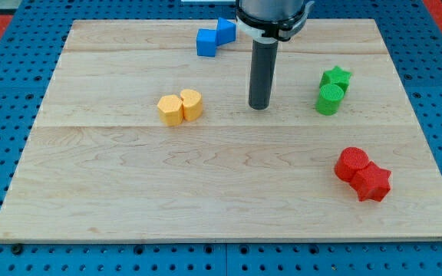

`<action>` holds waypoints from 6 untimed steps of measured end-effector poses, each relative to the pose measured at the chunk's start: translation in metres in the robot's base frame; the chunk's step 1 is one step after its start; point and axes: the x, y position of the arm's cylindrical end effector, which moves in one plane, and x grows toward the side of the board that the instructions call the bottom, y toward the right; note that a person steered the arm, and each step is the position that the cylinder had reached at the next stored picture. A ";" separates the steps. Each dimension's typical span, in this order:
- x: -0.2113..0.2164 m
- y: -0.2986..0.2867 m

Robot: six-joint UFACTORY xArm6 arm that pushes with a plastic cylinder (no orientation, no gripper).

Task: Point at the red star

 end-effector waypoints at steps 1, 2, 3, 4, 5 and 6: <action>0.000 0.000; 0.003 0.019; 0.005 0.043; 0.028 0.082; 0.060 0.122; 0.079 0.171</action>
